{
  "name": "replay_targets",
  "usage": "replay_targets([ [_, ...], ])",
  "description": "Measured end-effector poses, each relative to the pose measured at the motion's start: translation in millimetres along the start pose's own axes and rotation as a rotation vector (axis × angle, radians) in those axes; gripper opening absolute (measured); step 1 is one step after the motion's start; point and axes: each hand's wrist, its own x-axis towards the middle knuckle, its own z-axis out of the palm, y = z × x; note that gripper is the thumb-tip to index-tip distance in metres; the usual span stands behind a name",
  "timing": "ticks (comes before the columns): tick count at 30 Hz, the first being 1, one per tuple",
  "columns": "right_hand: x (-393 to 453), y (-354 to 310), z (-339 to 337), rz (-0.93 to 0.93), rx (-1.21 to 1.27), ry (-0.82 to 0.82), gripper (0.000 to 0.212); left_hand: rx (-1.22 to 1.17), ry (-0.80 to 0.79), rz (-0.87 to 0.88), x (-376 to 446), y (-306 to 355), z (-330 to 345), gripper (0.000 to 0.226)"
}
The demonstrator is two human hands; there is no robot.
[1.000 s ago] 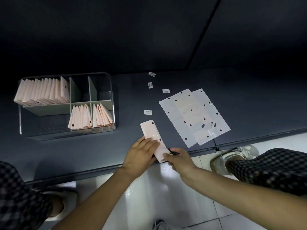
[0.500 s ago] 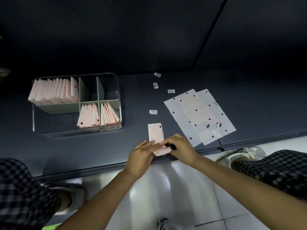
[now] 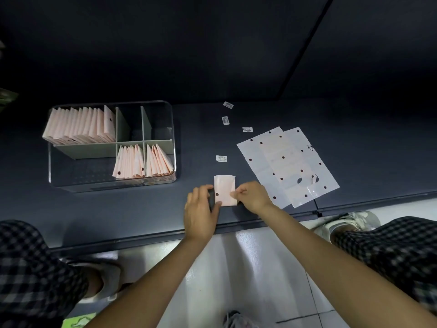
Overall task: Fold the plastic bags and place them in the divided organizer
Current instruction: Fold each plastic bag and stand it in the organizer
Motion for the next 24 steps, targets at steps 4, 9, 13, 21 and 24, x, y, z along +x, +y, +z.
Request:
replay_targets([
  [4,4,-6,-4,0.06,-0.02,-0.054,0.023,0.38,-0.08,0.58,-3,-8,2,0.053],
  [9,8,-12,-8,0.17,0.035,-0.116,0.02,0.634,-0.141,0.663,1,-17,-1,0.064],
  [13,-1,-16,-18,0.269,0.142,-0.244,0.026,0.489,-0.094,0.746,13,-15,-12,0.042],
  [21,-40,-16,-32,-0.498,-0.142,0.175,0.033,0.354,-0.228,0.571,31,13,-28,0.034],
  [24,-51,-14,-34,-0.751,-0.385,0.325,0.021,0.37,-0.286,0.524,38,20,-37,0.026],
])
